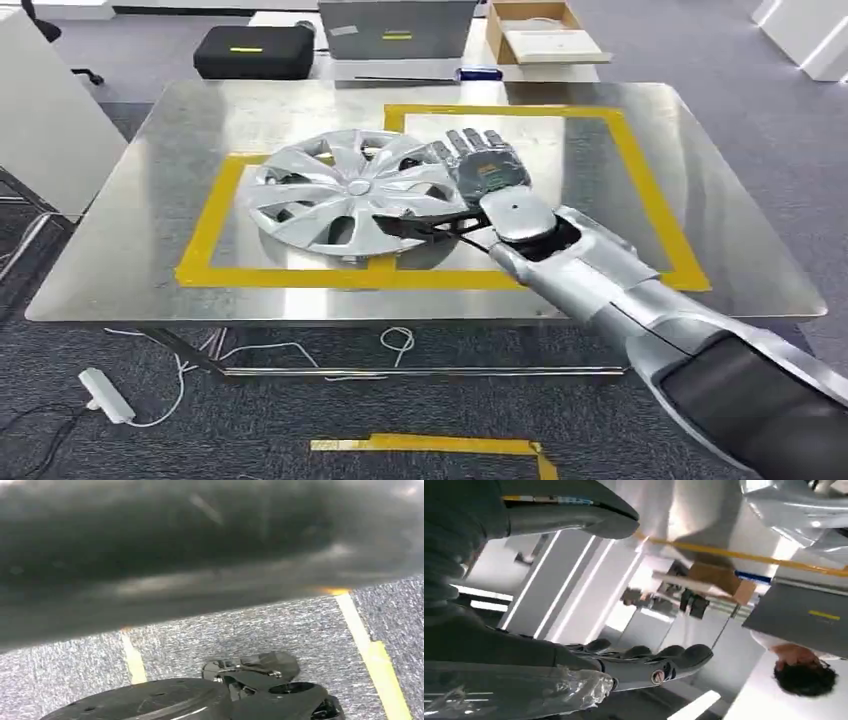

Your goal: Take the parts from the cabinet and place them on the table.

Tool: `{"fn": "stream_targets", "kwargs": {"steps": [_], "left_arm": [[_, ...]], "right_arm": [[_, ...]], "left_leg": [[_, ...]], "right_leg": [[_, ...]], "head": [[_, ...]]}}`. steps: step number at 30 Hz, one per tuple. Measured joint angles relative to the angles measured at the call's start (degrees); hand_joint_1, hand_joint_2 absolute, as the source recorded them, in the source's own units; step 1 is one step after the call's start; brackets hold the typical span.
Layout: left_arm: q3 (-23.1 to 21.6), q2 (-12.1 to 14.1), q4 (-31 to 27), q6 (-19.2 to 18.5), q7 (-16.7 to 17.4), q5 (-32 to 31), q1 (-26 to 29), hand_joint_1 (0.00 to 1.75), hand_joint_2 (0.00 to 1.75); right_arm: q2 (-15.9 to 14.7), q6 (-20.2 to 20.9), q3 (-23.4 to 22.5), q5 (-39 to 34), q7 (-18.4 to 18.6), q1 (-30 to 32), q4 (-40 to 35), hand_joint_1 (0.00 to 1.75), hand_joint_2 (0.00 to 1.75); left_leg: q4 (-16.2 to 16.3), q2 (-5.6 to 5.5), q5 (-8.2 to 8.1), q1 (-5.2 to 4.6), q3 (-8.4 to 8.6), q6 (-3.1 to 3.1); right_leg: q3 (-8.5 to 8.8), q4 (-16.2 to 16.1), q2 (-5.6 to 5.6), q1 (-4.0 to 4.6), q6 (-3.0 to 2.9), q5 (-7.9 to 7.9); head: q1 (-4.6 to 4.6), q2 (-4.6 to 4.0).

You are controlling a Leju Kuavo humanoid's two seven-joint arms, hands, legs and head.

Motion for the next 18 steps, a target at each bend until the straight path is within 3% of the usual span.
{"fn": "stream_targets", "kwargs": {"steps": [1, 4, 6, 8, 10, 11, 12, 13, 15, 16, 18], "left_arm": [[0.00, -0.07, 0.00, 0.02, -0.02, 0.04, 0.00, 0.00, 0.00], [0.07, -0.09, 0.04, 0.13, -0.09, 0.07, 0.02, 0.00, 0.00], [0.35, 0.13, 0.04, 0.41, -0.04, 0.04, 0.08, 0.00, 0.00], [0.50, 0.09, 0.04, 0.81, 0.22, -0.07, 0.32, 0.00, 0.00], [0.72, 0.22, -0.07, 1.27, 0.85, -0.26, 0.82, 0.00, 0.00], [0.85, 0.28, -0.35, 1.44, 1.12, -0.50, 1.22, 0.00, 0.00], [0.96, 0.35, -0.64, 1.84, 1.33, -0.70, 1.67, 0.00, 0.00], [1.16, 0.48, -1.01, 2.12, 1.60, -0.81, 2.07, 0.00, 0.00], [1.90, 0.68, -1.88, 2.62, 1.60, -0.83, 2.69, 0.00, 0.00], [2.10, 0.68, -2.23, 2.84, 1.55, -0.81, 2.86, 0.00, 0.00], [2.43, 0.66, -3.00, 3.08, 1.57, -0.74, 3.25, 0.00, 0.00]], "right_arm": [[-0.28, -0.24, -0.91, -0.39, 0.00, 0.06, -0.41, 0.00, 1.75], [-0.83, -0.96, -2.78, -4.86, -0.09, 1.41, -1.79, 0.00, 1.75], [-1.44, -2.22, -5.45, -10.06, -0.37, 3.14, -4.25, 0.00, 1.75], [-2.36, -4.95, -8.01, -14.47, -0.59, 4.75, -7.16, 0.00, 1.75], [-4.00, -9.01, -11.15, -19.33, -1.51, 7.95, -11.24, 0.00, 1.75], [-4.72, -11.00, -12.75, -21.45, -2.26, 9.72, -13.52, 0.00, 1.75], [-5.55, -13.21, -14.69, -23.72, -3.24, 11.55, -16.23, 0.00, 1.75], [-6.41, -15.33, -16.81, -25.71, -4.24, 13.54, -19.42, 0.00, 1.75], [-8.15, -19.92, -21.53, -29.93, -7.44, 17.90, -27.21, 0.00, 1.75], [-8.74, -21.43, -23.55, -31.28, -8.68, 19.91, -30.44, 0.00, 1.75], [-10.12, -22.16, -27.06, -32.46, -9.60, 23.21, -36.25, 0.00, 1.75]], "left_leg": [[0.14, 0.01, -0.11, -0.46, -0.23, -0.29], [-0.11, 0.23, 0.08, -0.12, -0.12, -1.25], [0.24, 0.20, -0.54, -0.13, -0.10, -1.81], [5.79, 0.26, -4.40, -0.09, -2.57, -2.34], [15.12, 0.26, -8.41, 0.12, -6.81, -2.70], [17.21, 0.26, -8.74, 0.13, -7.81, -2.78], [16.85, 0.27, -7.77, 0.14, -7.58, -2.81], [13.86, 0.27, -5.37, 0.22, -6.19, -2.81], [4.10, 0.27, -0.26, 0.39, -1.32, -2.66], [1.77, 0.20, -0.65, 0.32, 0.06, -2.53], [0.81, 0.10, -1.19, 0.16, 0.24, -1.75]], "right_leg": [[1.52, -2.14, -0.11, 0.28, -0.28, -0.75], [1.45, -2.29, 0.21, 0.43, -0.46, -0.57], [2.07, -3.19, -0.01, -0.21, -1.12, -0.04], [2.13, -3.32, -0.06, -0.32, -1.34, -0.02], [2.18, -3.27, -0.22, -0.23, -1.47, -0.14], [2.21, -3.20, -0.26, -0.22, -1.48, -0.19], [2.26, -3.15, -0.25, -0.23, -1.47, -0.29], [2.32, -3.02, -0.18, -0.25, -1.37, -0.43], [2.69, -2.70, -0.18, -0.32, -0.90, -0.92], [2.59, -2.48, -0.23, -0.11, -0.56, -1.22], [2.26, -2.18, -0.16, 0.10, -0.07, -1.27]], "head": [[-0.07, 0.00], [-0.13, 0.00], [-0.09, 0.00], [-0.68, 0.00], [-0.59, 0.00], [-0.66, 0.00], [-0.61, 0.00], [-0.74, 0.00], [-0.70, 0.00], [-0.63, 0.00], [-0.61, 0.00]]}}
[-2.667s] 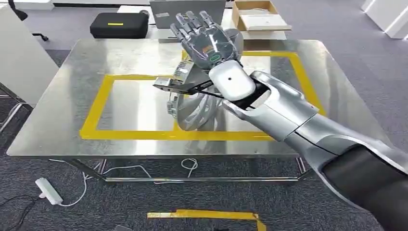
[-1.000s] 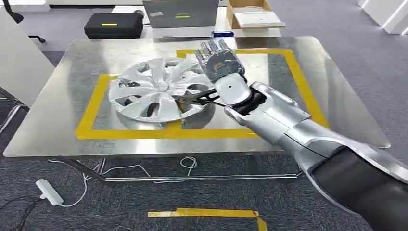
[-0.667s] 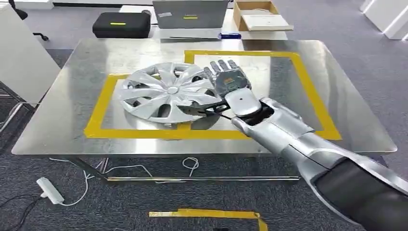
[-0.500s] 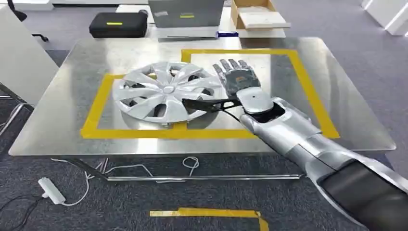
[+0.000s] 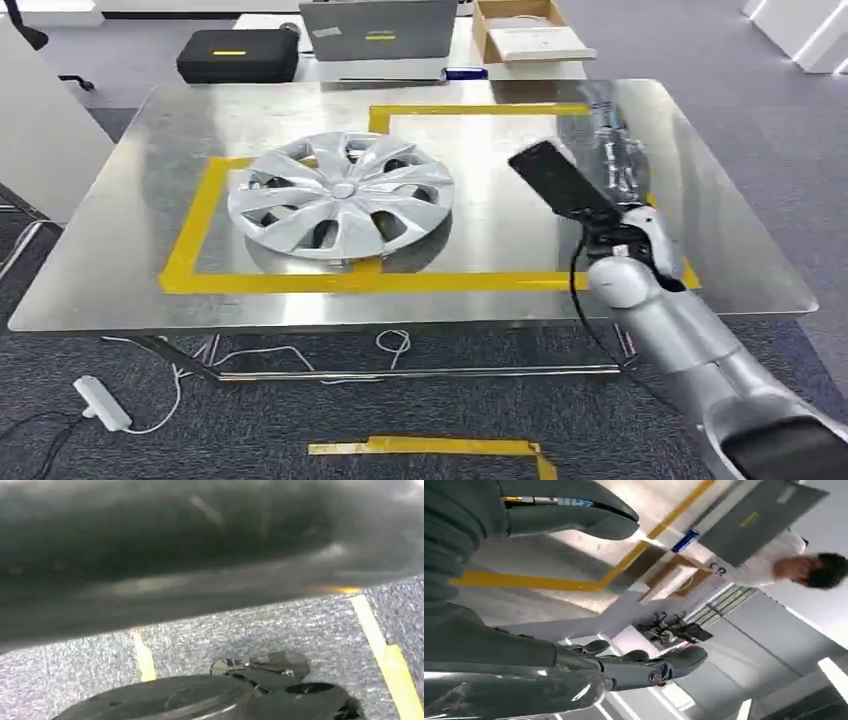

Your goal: Take the parts from the cabinet and place them on the table.

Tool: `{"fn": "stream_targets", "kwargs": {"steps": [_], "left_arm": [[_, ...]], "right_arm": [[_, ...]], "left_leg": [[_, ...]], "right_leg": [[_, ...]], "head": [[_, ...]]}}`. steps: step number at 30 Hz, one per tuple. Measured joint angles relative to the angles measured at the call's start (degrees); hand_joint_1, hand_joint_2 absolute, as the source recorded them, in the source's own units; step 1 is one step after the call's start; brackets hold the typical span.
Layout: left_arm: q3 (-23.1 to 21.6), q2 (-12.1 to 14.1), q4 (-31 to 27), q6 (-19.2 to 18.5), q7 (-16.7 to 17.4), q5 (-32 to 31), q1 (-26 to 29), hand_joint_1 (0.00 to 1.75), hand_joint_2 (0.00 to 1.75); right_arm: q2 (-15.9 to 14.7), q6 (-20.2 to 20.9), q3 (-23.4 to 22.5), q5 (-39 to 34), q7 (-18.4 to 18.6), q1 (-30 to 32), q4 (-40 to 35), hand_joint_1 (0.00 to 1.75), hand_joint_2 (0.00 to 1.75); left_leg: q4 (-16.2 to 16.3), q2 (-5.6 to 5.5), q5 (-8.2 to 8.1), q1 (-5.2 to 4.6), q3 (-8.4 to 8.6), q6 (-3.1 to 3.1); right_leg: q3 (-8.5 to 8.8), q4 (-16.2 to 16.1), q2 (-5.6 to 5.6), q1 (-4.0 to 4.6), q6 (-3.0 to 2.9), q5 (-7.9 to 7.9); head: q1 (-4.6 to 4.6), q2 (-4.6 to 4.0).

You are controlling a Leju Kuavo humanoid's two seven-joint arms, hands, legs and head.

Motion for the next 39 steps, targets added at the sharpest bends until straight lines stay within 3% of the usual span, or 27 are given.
{"fn": "stream_targets", "kwargs": {"steps": [2, 4, 7, 8, 9, 10, 12, 13, 14, 17, 18, 19, 20, 22, 23, 24, 25, 26, 28, 29, 33, 34, 35, 37, 39], "left_arm": [[0.44, 0.00, -0.63, 0.02, 0.00, -0.02, 0.42, 0.00, 0.00], [0.81, 0.04, -1.27, 0.07, 0.00, -0.07, 0.52, 0.00, 0.00], [0.98, 0.07, -1.81, 0.15, 0.00, -0.09, 0.51, 0.00, 0.00], [0.98, 0.07, -1.92, 0.17, 0.00, -0.09, 0.55, 0.00, 0.00], [0.98, 0.07, -1.96, 0.17, 0.00, -0.09, 0.59, 0.00, 0.00], [1.00, 0.07, -2.07, 0.17, 0.00, -0.09, 0.66, 0.00, 0.00], [1.05, 0.07, -2.27, 0.17, 0.00, -0.09, 0.67, 0.00, 0.00], [1.07, 0.07, -2.38, 0.17, 0.00, -0.09, 0.66, 0.00, 0.00], [1.11, 0.05, -2.42, 0.17, 0.00, -0.11, 0.59, 0.00, 0.00], [1.20, 0.04, -2.62, 0.61, 0.00, -0.55, 0.74, 0.00, 0.00], [1.22, 0.07, -2.71, 0.98, 0.00, -0.70, 0.77, 0.00, 0.00], [1.29, 0.15, -2.73, 1.44, 0.00, -0.83, 0.85, 0.00, 0.00], [1.37, 0.15, -2.90, 1.96, 0.00, -1.09, 0.92, 0.00, 0.00], [1.64, 0.07, -3.19, 2.82, 0.15, -1.36, 1.34, 0.00, 0.00], [1.90, 0.00, -3.41, 3.17, 0.22, -1.42, 1.68, 0.00, 0.00], [2.14, 0.00, -3.56, 3.47, 0.33, -1.44, 1.87, 0.00, 0.00], [2.38, 0.02, -3.67, 3.63, 0.33, -1.44, 2.00, 0.00, 0.00], [2.58, 0.04, -3.82, 3.74, 0.33, -1.49, 1.98, 0.00, 0.00], [3.30, 0.13, -4.09, 3.89, 0.09, -1.79, 1.82, 0.00, 0.00], [3.65, 0.15, -4.13, 3.96, -0.09, -1.86, 1.63, 0.00, 0.00], [4.28, 0.17, -4.28, 3.96, -0.48, -2.03, 1.74, 0.00, 0.00], [4.37, 0.13, -4.30, 3.96, -0.50, -2.08, 1.68, 0.00, 0.00], [4.72, 0.26, -4.46, 4.00, -0.50, -2.32, 1.59, 0.00, 0.00], [5.22, 0.37, -4.74, 4.22, -0.50, -2.40, 1.65, 0.00, 0.00], [5.42, 0.44, -5.03, 4.42, 0.02, -2.56, 1.92, 0.00, 0.00]], "right_arm": [[-1.00, 0.07, -2.24, -0.22, -0.22, 2.48, -4.11, 0.00, 1.75], [-1.90, 0.11, -3.89, -0.33, -0.31, 3.79, -6.85, 0.00, 1.75], [-2.29, 0.26, -5.15, -0.30, -0.48, 5.12, -8.93, 0.00, 1.75], [-2.49, 0.28, -5.39, -0.30, -0.48, 5.66, -9.32, 0.00, 1.75], [-2.66, 0.31, -5.61, -0.32, -0.48, 6.14, -9.67, 0.00, 1.75], [-2.69, 0.33, -5.85, -0.31, -0.48, 6.37, -10.04, 0.00, 1.75], [-2.73, 0.33, -6.22, -0.30, -0.48, 6.33, -10.83, 0.00, 1.75], [-2.82, 0.33, -6.38, -0.30, -0.50, 6.27, -11.14, 0.00, 1.75], [-2.84, 0.31, -6.42, -0.30, -0.57, 6.14, -11.22, 0.00, 1.75], [-2.88, -2.17, -7.43, -2.34, -2.35, 7.64, -12.51, 0.00, 1.75], [-2.88, -3.31, -8.06, -3.57, -3.19, 8.67, -13.48, 0.00, 1.75], [-2.88, -4.65, -8.95, -5.17, -4.36, 10.08, -15.32, 0.00, 0.00], [-2.88, -5.73, -9.72, -6.15, -5.47, 12.01, -17.02, 0.00, 0.00], [-2.88, -8.40, -12.26, -8.48, -8.71, 17.11, -21.74, 0.00, 0.00], [-2.86, -9.45, -13.46, -9.44, -10.30, 19.31, -23.69, 0.00, 0.00], [-2.75, -10.33, -14.45, -10.28, -11.80, 21.27, -25.34, 0.00, 0.00], [-2.58, -11.15, -15.28, -10.93, -13.23, 23.12, -27.03, 0.00, 0.00], [-2.44, -11.96, -16.08, -11.19, -14.41, 24.85, -28.80, 0.00, 0.00], [-1.85, -14.08, -17.99, -10.82, -16.07, 28.12, -32.61, 0.00, 0.00], [-1.46, -14.81, -18.70, -10.77, -16.52, 29.56, -34.03, 0.00, 0.00], [-0.65, -16.41, -20.32, -11.17, -18.16, 34.95, -38.21, 0.00, 0.00], [-0.52, -16.76, -20.63, -11.41, -18.46, 35.78, -38.93, 0.00, 0.00], [-0.33, -17.11, -21.01, -11.78, -18.94, 37.00, -39.80, 0.00, 0.00], [0.14, -17.62, -21.55, -12.48, -19.50, 39.09, -40.91, 0.00, 0.00], [0.53, -17.84, -21.83, -13.11, -19.76, 40.31, -41.19, 0.00, 0.00]], "left_leg": [[-0.02, 0.00, -0.07, -0.25, 0.03, 0.80], [-0.48, 0.16, 0.20, 0.11, 0.26, 1.61], [-0.47, 0.20, 0.14, -0.01, 0.20, 2.18], [-0.45, 0.18, 0.14, -0.04, 0.19, 2.19], [-0.45, 0.15, 0.14, -0.04, 0.23, 2.19], [-0.43, 0.13, 0.13, -0.04, 0.26, 2.18], [-0.43, 0.10, 0.07, -0.04, 0.49, 2.08], [-0.43, 0.11, 0.01, -0.07, 0.57, 1.91], [-0.29, 0.10, -0.07, -0.48, 0.37, 1.57], [-0.50, 0.12, 0.40, -0.35, 0.38, 0.69], [-0.42, 0.04, 0.27, -0.48, 0.44, 0.33], [0.29, 0.08, -0.75, -0.47, 0.17, 0.04], [2.52, 0.14, -2.81, -0.50, -0.72, -0.17], [11.19, 0.15, -7.71, -0.27, -4.22, -0.48], [15.11, 0.15, -9.30, -0.28, -5.73, -0.55], [16.57, 0.15, -9.43, -0.28, -6.13, -0.59], [15.37, 0.15, -8.03, -0.28, -5.29, -0.52], [12.10, 0.15, -5.85, -0.29, -3.44, -0.34], [1.86, 0.07, -1.36, -0.35, 2.14, 0.32], [-0.10, -0.02, -2.11, -0.52, 3.24, 0.56], [-0.61, 0.00, -1.49, -0.80, 2.82, 1.44], [-1.05, 0.31, -0.93, -0.38, 2.71, 2.02], [-1.05, 0.35, -0.65, -0.38, 2.40, 2.36], [-1.03, 0.34, 0.03, -0.44, 1.50, 2.84], [-0.98, 0.45, 0.81, -0.52, 0.34, 2.77]], "right_leg": [[0.17, -0.22, 0.00, -0.19, 0.59, -0.01], [-0.97, 1.45, 0.02, -0.38, 1.18, -1.59], [-6.90, 14.63, 0.04, -0.43, 1.75, -7.89], [-8.46, 17.76, 0.03, -0.43, 1.82, -8.77], [-8.77, 18.21, 0.04, -0.43, 1.79, -8.20], [-7.74, 15.96, 0.03, -0.44, 1.70, -6.41], [-2.51, 5.77, 0.02, -0.43, 1.29, -1.26], [-0.21, 1.32, 0.00, -0.42, 1.11, -0.10], [0.94, -0.07, 0.03, -0.09, 1.00, -0.96], [0.65, 0.08, 0.17, -0.07, 0.42, -0.78], [0.87, -0.42, 0.10, -0.44, -0.07, -0.42], [1.20, -0.61, -0.13, -0.60, -0.37, -0.19], [1.31, -0.67, -0.32, -0.68, -0.60, -0.16], [1.28, -0.65, -0.74, -0.59, -0.83, -0.24], [1.17, -0.60, -0.79, -0.56, -0.84, -0.24], [1.08, -0.53, -0.77, -0.56, -0.85, -0.24], [1.00, -0.41, -0.66, -0.56, -0.84, -0.24], [0.97, -0.33, -0.56, -0.56, -0.84, -0.24], [1.04, -0.16, -0.54, -0.54, -0.74, -0.29], [0.80, 0.07, -0.51, -0.16, -0.51, -0.34], [0.52, -0.05, -0.40, -0.40, 0.76, 0.41], [0.15, 0.44, -0.20, -0.58, 1.04, -0.40], [-0.69, 2.08, -0.13, -0.58, 1.38, -2.68], [-3.65, 10.72, -0.09, -0.77, 1.82, -8.48], [-5.66, 17.43, -0.10, -0.79, 2.09, -11.50]], "head": [[0.02, 0.00], [0.30, 0.00], [0.44, 0.00], [0.50, 0.00], [0.46, 0.00], [0.50, 0.00], [0.46, 0.00], [0.48, 0.00], [0.48, 0.00], [0.35, 0.00], [0.39, 0.00], [0.24, 0.00], [-0.13, 0.00], [-0.20, 0.00], [-0.20, 0.00], [-0.26, 0.00], [-0.24, 0.00], [-0.26, 0.00], [-0.26, 0.00], [-0.22, 0.00], [-0.13, 0.00], [-0.24, 0.00], [0.02, 0.00], [0.35, 0.00], [0.35, 0.00]]}}
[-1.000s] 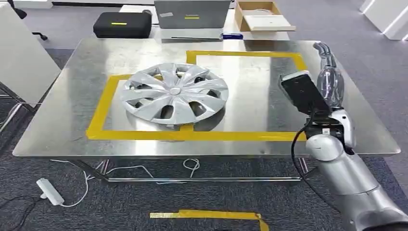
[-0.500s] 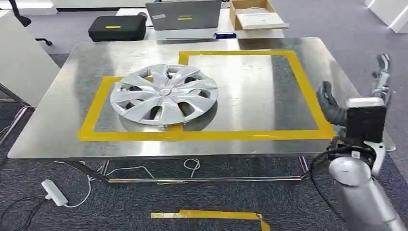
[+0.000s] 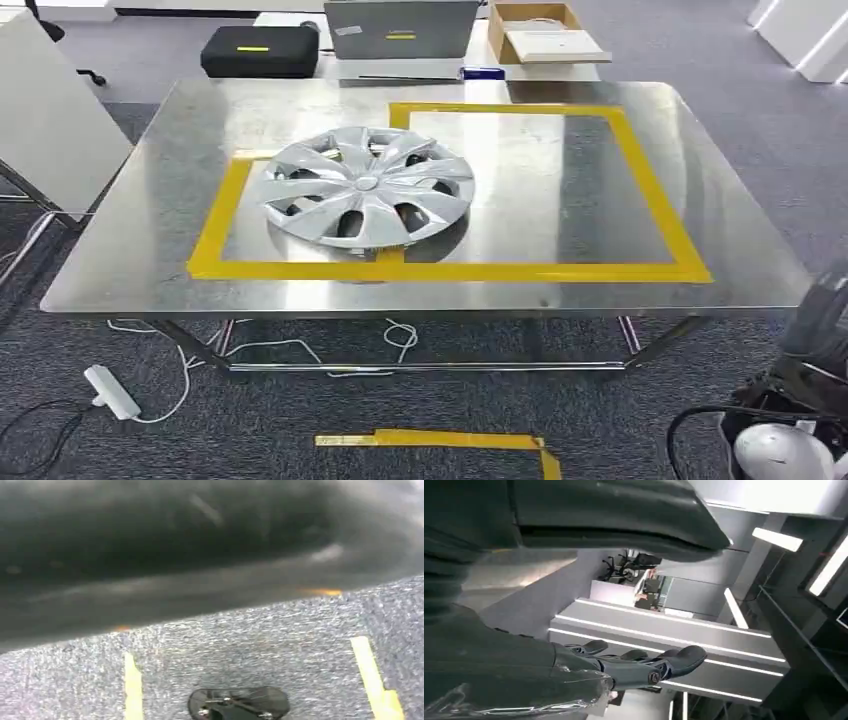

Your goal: Take the parts from the cabinet and place them on the table.

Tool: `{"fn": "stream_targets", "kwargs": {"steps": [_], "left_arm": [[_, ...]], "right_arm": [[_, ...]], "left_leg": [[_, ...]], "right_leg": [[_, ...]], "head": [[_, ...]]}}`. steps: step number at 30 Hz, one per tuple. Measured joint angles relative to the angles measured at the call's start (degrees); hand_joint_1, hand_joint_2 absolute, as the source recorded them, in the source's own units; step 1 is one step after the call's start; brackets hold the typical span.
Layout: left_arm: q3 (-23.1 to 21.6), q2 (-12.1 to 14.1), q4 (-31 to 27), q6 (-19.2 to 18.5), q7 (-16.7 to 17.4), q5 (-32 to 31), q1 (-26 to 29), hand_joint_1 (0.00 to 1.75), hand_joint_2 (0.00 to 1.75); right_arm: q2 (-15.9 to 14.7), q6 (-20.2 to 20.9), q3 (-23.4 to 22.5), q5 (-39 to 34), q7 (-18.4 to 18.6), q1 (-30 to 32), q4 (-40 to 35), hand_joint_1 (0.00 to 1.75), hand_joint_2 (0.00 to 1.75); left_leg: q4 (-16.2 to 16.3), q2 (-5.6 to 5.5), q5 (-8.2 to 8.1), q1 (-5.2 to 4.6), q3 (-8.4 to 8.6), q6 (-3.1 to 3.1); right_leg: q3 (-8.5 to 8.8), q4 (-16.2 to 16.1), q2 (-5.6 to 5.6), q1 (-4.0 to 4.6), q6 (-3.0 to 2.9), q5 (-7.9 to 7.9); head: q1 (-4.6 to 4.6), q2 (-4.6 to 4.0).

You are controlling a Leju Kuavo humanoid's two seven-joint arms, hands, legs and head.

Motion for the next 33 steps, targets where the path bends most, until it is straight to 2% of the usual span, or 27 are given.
{"fn": "stream_targets", "kwargs": {"steps": [1, 2, 4, 5, 6, 8, 9, 10, 11, 12, 14, 15, 16, 17, 18, 19, 20, 21, 24, 25, 26, 27, 29, 30, 31, 32, 33], "left_arm": [[0.22, 0.02, -0.24, 0.15, 0.28, -0.11, 0.18, 0.00, 0.00], [0.42, 0.04, -0.57, 0.42, 0.52, -0.31, 0.29, 0.00, 0.00], [0.79, 0.04, -1.05, 0.57, 0.83, -0.44, 0.47, 0.00, 0.00], [0.96, 0.09, -1.38, 0.59, 1.05, -0.48, 0.53, 0.00, 0.00], [1.16, 0.13, -1.68, 0.61, 1.11, -0.50, 0.77, 0.00, 0.00], [1.33, 0.37, -2.07, 0.74, 1.40, -0.70, 0.99, 0.00, 0.00], [1.46, 0.44, -2.30, 0.74, 1.53, -0.92, 1.29, 0.00, 0.00], [1.73, 0.65, -2.47, 0.76, 1.55, -1.09, 1.52, 0.00, 0.00], [2.10, 0.72, -2.62, 0.81, 1.74, -1.27, 1.78, 0.00, 0.00], [2.31, 0.66, -2.92, 0.89, 2.07, -1.52, 2.10, 0.00, 0.00], [2.80, 0.63, -3.56, 0.98, 2.47, -1.92, 2.59, 0.00, 0.00], [3.13, 0.68, -3.98, 1.14, 2.86, -2.36, 2.86, 0.00, 0.00], [3.65, 0.74, -4.66, 1.40, 3.69, -2.99, 3.17, 0.00, 0.00], [4.02, 0.74, -5.19, 1.55, 4.14, -3.42, 3.51, 0.00, 0.00], [4.42, 0.76, -5.79, 1.62, 4.50, -3.76, 3.97, 0.00, 0.00], [4.66, 0.79, -6.49, 1.62, 4.72, -4.15, 4.33, 0.00, 0.00], [5.01, 0.81, -7.02, 1.62, 4.98, -4.44, 4.64, 0.00, 0.00], [5.49, 0.83, -7.48, 1.62, 5.35, -4.79, 4.75, 0.00, 0.00], [6.37, 0.81, -8.51, 1.62, 5.96, -5.98, 5.21, 0.00, 0.00], [6.82, 0.60, -8.89, 1.55, 6.36, -6.58, 5.62, 0.00, 0.00], [7.29, 0.33, -9.31, 1.33, 6.64, -7.38, 5.84, 0.00, 0.00], [8.08, 0.22, -9.79, 1.05, 7.01, -8.39, 6.07, 0.00, 0.00], [9.66, -0.33, -10.69, 0.22, 7.80, -10.47, 6.48, 0.00, 0.00], [10.68, -0.54, -11.08, -0.26, 8.21, -11.41, 6.63, 0.00, 0.00], [11.34, -0.74, -11.30, -0.57, 8.52, -11.93, 6.87, 0.00, 0.00], [11.91, -1.01, -11.56, -0.77, 8.78, -12.54, 7.17, 0.00, 0.00], [12.61, -1.22, -11.80, -1.14, 9.04, -13.22, 7.43, 0.00, 0.00]], "right_arm": [[0.22, -0.11, -0.09, -0.26, -0.15, 0.55, -0.13, 0.00, 0.00], [0.48, -0.24, -0.15, -0.46, -0.31, 1.07, -0.35, 0.00, 0.00], [0.85, -0.39, -0.22, -0.68, -0.44, 1.80, -0.74, 0.00, 0.00], [1.07, -0.48, -0.24, -0.79, -0.50, 2.02, -1.01, 0.00, 0.00], [1.29, -0.59, -0.24, -0.87, -0.55, 2.17, -1.25, 0.00, 0.00], [1.86, -1.40, -0.46, -1.17, -0.79, 3.61, -1.60, 0.00, 0.00], [2.14, -1.62, -0.66, -1.55, -0.79, 4.62, -1.59, 0.00, 0.00], [2.45, -1.79, -0.90, -1.86, -0.81, 5.29, -1.57, 0.00, 0.00], [2.93, -2.08, -1.20, -2.38, -0.70, 5.75, -1.57, 0.00, 0.00], [3.31, -2.22, -1.65, -2.85, -0.44, 6.54, -1.57, 0.00, 0.00], [4.29, -2.34, -2.89, -4.00, 0.05, 8.71, -1.40, 0.00, 0.00], [5.05, -2.16, -3.72, -4.97, 0.70, 9.92, -1.09, 0.00, 0.00], [6.18, -1.32, -5.11, -6.42, 1.01, 11.03, -0.22, 0.00, 0.00], [7.02, -0.66, -6.28, -7.27, 0.79, 11.93, 0.45, 0.00, 0.00], [7.94, -0.17, -7.59, -7.89, 0.11, 12.93, 1.05, 0.00, 0.00], [8.88, 0.29, -8.94, -8.31, -0.15, 13.58, 1.47, 0.00, 0.00], [9.79, 0.81, -10.01, -8.24, 0.51, 14.06, 1.90, 0.00, 0.00], [10.73, 1.44, -11.03, -8.04, 1.52, 14.34, 2.60, 0.00, 0.00], [13.31, 4.78, -14.57, -7.89, 3.77, 15.30, 5.67, 0.00, 0.00], [14.51, 6.31, -16.12, -7.46, 4.37, 15.61, 7.20, 0.00, 0.00], [15.84, 8.38, -18.00, -6.54, 4.79, 15.73, 9.19, 0.00, 0.00], [17.39, 10.76, -20.29, -5.36, 5.13, 15.71, 11.70, 0.00, 0.00], [20.57, 15.79, -25.17, -1.91, 6.34, 15.60, 17.32, 0.00, 0.00], [22.35, 17.67, -27.97, -0.65, 7.11, 15.71, 20.14, 0.00, 0.00], [23.45, 18.27, -29.63, 0.17, 7.73, 15.78, 22.46, 0.00, 0.00], [24.34, 18.42, -30.92, 0.94, 8.45, 15.76, 24.47, 0.00, 0.00], [25.02, 18.75, -31.86, 1.72, 9.63, 15.81, 26.54, 0.00, 0.00]], "left_leg": [[0.00, 0.07, 0.42, 0.00, -0.54, -0.08], [0.01, 0.07, 0.82, 0.00, -1.04, -0.20], [0.01, 0.02, 1.66, 0.01, -1.82, -0.54], [0.13, -0.01, 2.05, -0.02, -2.04, -0.85], [0.16, -0.05, 2.49, -0.29, -2.48, -1.28], [-0.05, 0.01, 3.49, -0.13, -2.49, -1.99], [-0.36, -0.01, 3.95, -0.04, -2.43, -2.41], [-0.26, -0.16, 4.07, -0.01, -2.64, -2.70], [0.53, -0.19, 2.03, 0.07, -3.16, -3.00], [3.12, -0.21, -1.79, 0.10, -3.70, -3.19], [11.72, -0.20, -8.56, 0.14, -5.33, -3.48], [15.53, -0.20, -9.96, 0.14, -5.76, -3.52], [16.89, -0.20, -9.51, 0.13, -5.28, -3.48], [16.23, -0.20, -7.96, 0.11, -3.91, -3.37], [12.97, -0.21, -5.76, 0.04, -1.31, -3.10], [8.23, -0.23, -4.21, -0.06, 1.98, -2.73], [2.49, -0.31, -3.61, -0.26, 5.84, -2.12], [-1.15, -0.29, -4.54, -0.46, 7.88, -1.72], [-2.26, -0.30, -4.58, -0.69, 7.71, -1.55], [-2.75, -0.21, -3.94, -0.35, 7.28, -1.04], [-2.86, 0.03, -3.38, -0.04, 6.84, -0.61], [-2.85, 0.10, -2.94, -0.05, 6.21, -0.26], [-2.82, 0.11, -1.96, -0.16, 5.03, 0.02], [-2.76, 0.10, -1.38, -0.21, 4.23, 0.02], [-2.69, 0.07, -0.85, -0.27, 3.56, -0.02], [-2.67, 0.09, -0.38, -0.29, 2.92, -0.12], [-2.61, 0.12, 0.04, -0.30, 2.32, -0.30]], "right_leg": [[0.90, -0.35, -0.01, 0.00, 0.00, 0.59], [3.12, -3.16, -0.02, 0.00, -0.10, 2.27], [9.81, -13.01, -0.02, -0.01, -0.44, 6.06], [13.24, -17.85, -0.02, 0.01, -0.72, 6.10], [14.70, -20.05, 0.10, 0.26, -0.94, 5.87], [13.28, -19.76, 0.12, 0.51, -1.37, 6.34], [13.08, -19.76, 0.11, 0.62, -1.86, 6.67], [12.66, -20.14, -0.06, 0.25, -2.35, 7.41], [12.17, -20.09, -0.24, 0.17, -2.84, 7.97], [11.56, -20.09, -0.25, 0.17, -3.41, 8.49], [10.32, -20.00, -0.36, 0.29, -3.43, 9.53], [10.09, -19.92, -0.48, 0.37, -3.45, 10.08], [9.24, -19.79, -0.55, 0.48, -3.47, 10.61], [8.54, -19.63, -0.56, 0.54, -3.45, 11.07], [7.73, -19.41, -0.55, 0.62, -3.36, 11.48], [7.15, -19.19, -0.50, 0.67, -3.24, 11.77], [6.71, -18.94, -0.45, 0.57, -3.14, 12.06], [6.14, -18.61, -0.40, 0.95, -2.82, 12.29], [5.62, -18.78, -0.47, 0.67, -1.89, 13.64], [5.34, -18.74, -0.42, 0.98, -1.42, 13.97], [4.83, -18.36, -0.28, 0.86, -1.19, 12.87], [3.54, -15.96, -0.12, 0.78, -0.73, 9.52], [1.16, -7.14, -0.03, 0.42, -0.28, 3.24], [0.24, -2.99, -0.04, 0.38, -0.11, 1.56], [0.36, -1.32, -0.03, 0.33, -0.05, 1.85], [1.74, -2.10, -0.03, 0.31, -0.06, 3.48], [4.21, -5.20, -0.04, 0.30, -0.08, 5.73]], "head": [[-0.04, 0.00], [-0.02, 0.00], [-0.02, 0.00], [-0.02, 0.00], [0.05, 0.00], [0.05, 0.00], [0.02, 0.00], [0.22, 0.00], [0.05, 0.00], [-0.27, 0.00], [-0.33, 0.00], [-0.33, 0.00], [-0.35, 0.00], [-0.33, 0.00], [-0.30, 0.00], [-0.33, 0.00], [-0.30, 0.00], [-0.33, 0.00], [-0.28, 0.00], [-0.26, 0.00], [-0.22, 0.00], [0.04, 0.00], [0.04, 0.00], [0.13, 0.00], [0.11, 0.00], [0.07, 0.00], [0.13, 0.00]]}}
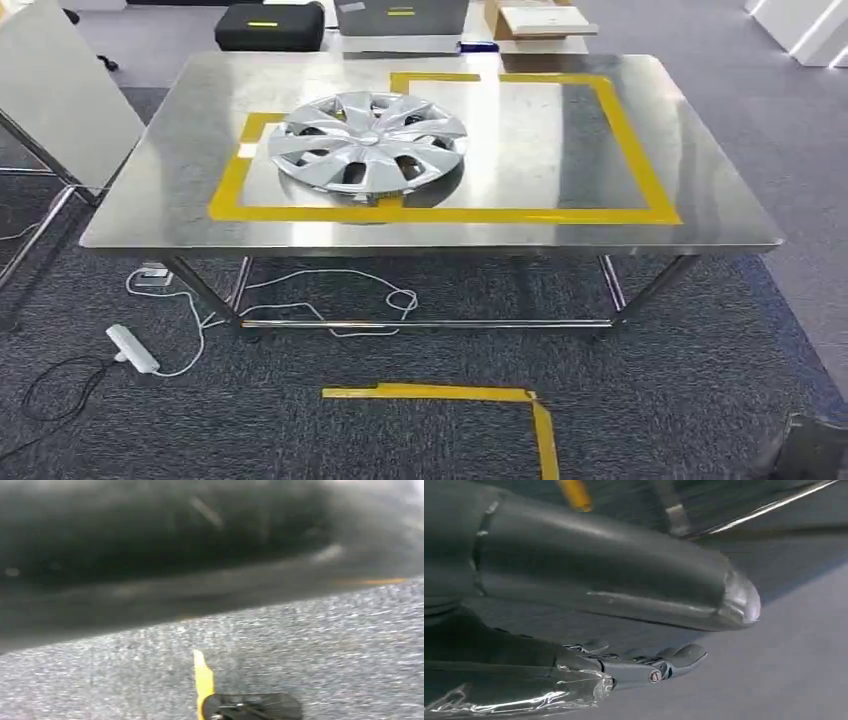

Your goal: Take the parts from the cabinet and place them on the table.

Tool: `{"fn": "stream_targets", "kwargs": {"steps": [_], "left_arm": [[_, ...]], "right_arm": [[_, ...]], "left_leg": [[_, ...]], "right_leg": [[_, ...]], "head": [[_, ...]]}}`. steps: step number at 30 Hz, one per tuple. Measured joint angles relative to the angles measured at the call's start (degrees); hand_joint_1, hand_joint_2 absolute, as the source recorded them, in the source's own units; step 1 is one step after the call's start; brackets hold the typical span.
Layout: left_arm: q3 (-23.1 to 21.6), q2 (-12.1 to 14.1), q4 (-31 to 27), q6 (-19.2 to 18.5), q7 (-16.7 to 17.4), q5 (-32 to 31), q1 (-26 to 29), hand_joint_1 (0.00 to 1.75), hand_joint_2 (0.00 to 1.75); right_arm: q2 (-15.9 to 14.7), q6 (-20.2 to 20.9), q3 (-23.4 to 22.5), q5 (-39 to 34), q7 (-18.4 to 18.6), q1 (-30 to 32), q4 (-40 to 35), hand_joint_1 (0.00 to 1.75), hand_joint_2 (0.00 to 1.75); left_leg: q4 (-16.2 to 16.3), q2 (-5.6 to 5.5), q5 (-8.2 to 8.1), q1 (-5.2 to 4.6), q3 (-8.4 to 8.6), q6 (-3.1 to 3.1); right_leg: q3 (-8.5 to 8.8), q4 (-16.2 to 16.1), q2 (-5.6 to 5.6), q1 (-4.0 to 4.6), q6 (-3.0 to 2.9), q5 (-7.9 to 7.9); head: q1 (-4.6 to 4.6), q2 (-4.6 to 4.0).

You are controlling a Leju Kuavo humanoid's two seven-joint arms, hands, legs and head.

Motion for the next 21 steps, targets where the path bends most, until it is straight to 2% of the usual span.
{"fn": "stream_targets", "kwargs": {"steps": [1, 2, 3, 4, 6, 7, 8, 9, 10, 11, 12, 13, 14, 15, 16, 17, 18, 19, 20, 21], "left_arm": [[0.60, -0.33, -0.29, -0.35, 0.42, -0.64, 0.16, 0.00, 0.00], [1.34, -0.59, -0.57, -0.57, 0.68, -1.32, 0.19, 0.00, 0.00], [1.89, -0.90, -0.92, -0.72, 0.79, -1.71, 0.28, 0.00, 0.00], [2.30, -1.10, -1.14, -0.85, 0.83, -2.06, 0.31, 0.00, 0.00], [3.35, -1.42, -1.27, -1.36, 1.23, -2.89, 0.39, 0.00, 0.00], [4.02, -1.53, -1.27, -1.53, 1.42, -3.52, 0.56, 0.00, 0.00], [4.77, -1.75, -1.29, -1.81, 1.66, -4.15, 0.70, 0.00, 0.00], [5.34, -1.93, -1.36, -2.01, 1.75, -4.57, 0.90, 0.00, 0.00], [5.86, -2.19, -1.42, -2.23, 1.86, -4.81, 1.03, 0.00, 0.00], [6.24, -2.43, -1.44, -2.38, 1.91, -5.16, 1.06, 0.00, 0.00], [6.52, -2.54, -1.44, -2.49, 1.90, -5.29, 1.07, 0.00, 0.00], [6.91, -2.67, -1.44, -2.49, 1.93, -5.34, 1.07, 0.00, 0.00], [7.28, -2.73, -1.47, -2.51, 1.97, -5.47, 1.06, 0.00, 0.00], [7.54, -2.76, -1.51, -2.54, 2.03, -5.51, 1.04, 0.00, 0.00], [7.76, -2.76, -1.68, -2.56, 2.10, -5.68, 1.05, 0.00, 0.00], [8.00, -2.80, -1.84, -2.56, 2.10, -5.75, 1.02, 0.00, 0.00], [8.24, -2.89, -1.99, -2.58, 2.10, -5.82, 0.97, 0.00, 0.00], [8.42, -2.97, -2.12, -2.58, 2.10, -5.82, 0.91, 0.00, 0.00], [8.55, -3.08, -2.12, -2.58, 2.10, -5.82, 0.90, 0.00, 0.00], [8.59, -3.15, -2.12, -2.58, 2.12, -5.82, 0.97, 0.00, 0.00]], "right_arm": [[0.60, 0.18, -0.62, 0.64, 0.95, -0.01, 1.97, 0.00, 0.00], [0.99, 0.40, -1.36, 0.97, 1.80, -0.02, 4.20, 0.00, 0.00], [1.36, 0.53, -1.93, 1.12, 2.26, 0.02, 5.77, 0.00, 0.00], [1.82, 0.61, -2.41, 1.29, 2.63, 0.01, 6.79, 0.00, 0.00], [2.52, 1.40, -2.95, 2.70, 4.64, 0.20, 9.53, 0.00, 0.00], [2.80, 1.92, -3.26, 3.67, 6.35, 0.50, 11.21, 0.00, 0.00], [3.02, 2.58, -3.41, 4.37, 8.36, 0.88, 12.86, 0.00, 0.00], [3.13, 3.06, -3.41, 4.62, 10.07, 1.36, 14.01, 0.00, 0.00], [3.15, 3.17, -3.24, 4.64, 10.87, 1.98, 15.16, 0.00, 0.00], [3.15, 3.19, -3.04, 4.64, 11.31, 2.47, 16.15, 0.00, 0.00], [3.15, 3.19, -3.04, 4.62, 11.61, 2.80, 16.78, 0.00, 0.00], [3.15, 3.17, -3.06, 4.59, 11.70, 2.89, 17.23, 0.00, 0.00], [3.15, 3.15, -3.06, 4.55, 11.89, 2.89, 17.67, 0.00, 0.00], [3.17, 3.17, -2.98, 4.53, 12.09, 2.92, 18.04, 0.00, 0.00], [3.17, 3.21, -2.87, 4.53, 12.29, 3.02, 18.35, 0.00, 0.00], [3.17, 3.21, -2.78, 4.53, 12.35, 3.11, 18.55, 0.00, 0.00], [3.17, 3.21, -2.74, 4.53, 12.42, 3.19, 18.68, 0.00, 0.00], [3.17, 3.24, -2.67, 4.53, 12.46, 3.18, 18.83, 0.00, 0.00], [3.17, 3.24, -2.65, 4.53, 12.49, 3.17, 18.96, 0.00, 0.00], [3.17, 3.24, -2.60, 4.53, 12.51, 3.19, 19.05, 0.00, 0.00]], "left_leg": [[0.03, 0.01, 0.44, 0.00, -0.46, -0.22], [0.11, 0.02, 0.83, 0.00, -0.70, -0.42], [0.21, -0.01, 1.06, -0.38, -1.03, -0.74], [0.28, 0.07, 1.60, -0.38, -1.25, -1.05], [0.27, 0.15, 2.63, -0.21, -1.65, -1.62], [0.32, 0.08, 2.83, -0.38, -1.88, -2.00], [1.14, -0.08, 0.87, -0.17, -2.37, -2.32], [3.45, -0.10, -2.49, -0.10, -3.04, -2.52], [7.43, -0.10, -6.29, 0.00, -3.90, -2.79], [12.04, -0.10, -9.42, 0.05, -4.80, -2.97], [16.20, -0.10, -11.25, 0.08, -5.29, -3.13], [18.08, -0.10, -11.03, 0.11, -5.05, -3.18], [17.75, -0.10, -9.19, 0.13, -3.75, -3.15], [15.46, -0.11, -6.69, 0.13, -1.60, -3.01], [11.49, -0.11, -4.64, 0.12, 1.38, -2.81], [6.50, -0.15, -4.25, 0.12, 5.00, -2.56], [1.68, -0.25, -5.81, -0.08, 7.80, -2.36], [-0.18, -0.34, -6.57, -0.11, 8.64, -2.05], [-0.17, -0.36, -6.59, -0.22, 8.09, -2.00], [0.02, -0.35, -6.28, -0.39, 7.65, -1.57]], "right_leg": [[3.80, -5.41, -0.01, 0.00, -0.20, 2.02], [7.80, -11.04, 0.01, 0.01, -0.59, 2.75], [10.75, -15.26, -0.01, 0.21, -0.86, 1.90], [11.55, -16.79, 0.05, 0.14, -0.95, 1.61], [10.65, -16.55, 0.08, 0.37, -1.18, 1.79], [9.74, -16.83, -0.05, 0.09, -1.89, 2.44], [9.27, -16.87, -0.37, -0.07, -2.65, 2.98], [8.66, -16.78, -0.44, -0.08, -3.27, 3.37], [7.99, -16.63, -0.58, -0.04, -3.51, 3.83], [7.20, -16.42, -0.68, 0.03, -3.61, 4.33], [6.22, -16.11, -0.73, 0.10, -3.65, 4.88], [5.53, -15.66, -0.72, 0.15, -3.63, 5.35], [4.56, -15.10, -0.68, 0.19, -3.61, 5.87], [3.34, -14.49, -0.59, 0.22, -3.50, 6.32], [2.23, -13.87, -0.48, 0.23, -3.32, 6.73], [1.41, -13.30, -0.42, 0.23, -3.09, 7.08], [0.71, -12.70, -0.38, 0.54, -2.75, 7.36], [0.40, -12.56, -0.45, 0.52, -2.44, 7.92], [0.09, -12.57, -0.45, 0.49, -2.08, 8.59], [-0.12, -12.74, -0.46, 0.36, -1.76, 9.26]], "head": [[-0.07, 0.00], [0.00, 0.00], [0.02, 0.00], [-0.07, 0.00], [-0.04, 0.00], [0.08, 0.00], [0.00, 0.00], [-0.09, 0.00], [-0.31, 0.00], [-0.17, 0.00], [-0.24, 0.00], [-0.22, 0.00], [-0.24, 0.00], [-0.28, 0.00], [-0.26, 0.00], [-0.26, 0.00], [-0.28, 0.00], [-0.11, 0.00], [-0.18, 0.00], [-0.13, 0.00]]}}
